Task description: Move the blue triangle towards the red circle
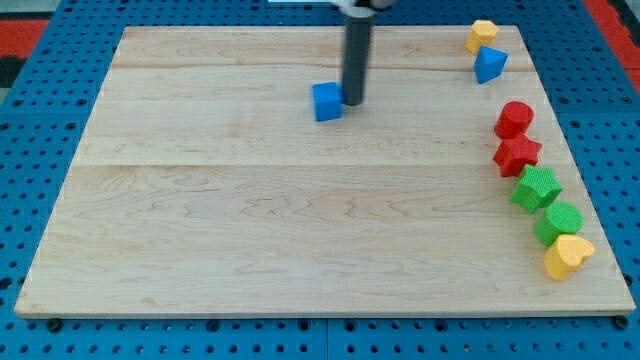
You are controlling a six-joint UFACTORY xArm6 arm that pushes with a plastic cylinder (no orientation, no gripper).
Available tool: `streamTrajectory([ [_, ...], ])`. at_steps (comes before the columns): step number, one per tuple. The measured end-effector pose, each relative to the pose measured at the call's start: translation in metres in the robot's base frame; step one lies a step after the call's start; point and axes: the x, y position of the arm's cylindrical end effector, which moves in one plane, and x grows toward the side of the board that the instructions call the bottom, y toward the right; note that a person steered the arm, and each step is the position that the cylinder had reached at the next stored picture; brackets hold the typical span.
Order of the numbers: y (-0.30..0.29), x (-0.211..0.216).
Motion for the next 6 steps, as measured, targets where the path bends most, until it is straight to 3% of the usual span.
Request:
streamTrajectory([
  [1, -0.031, 0.0],
  [3, -0.034, -0.017],
  [4, 0.014, -0.03],
  [6, 0.161, -0.02],
])
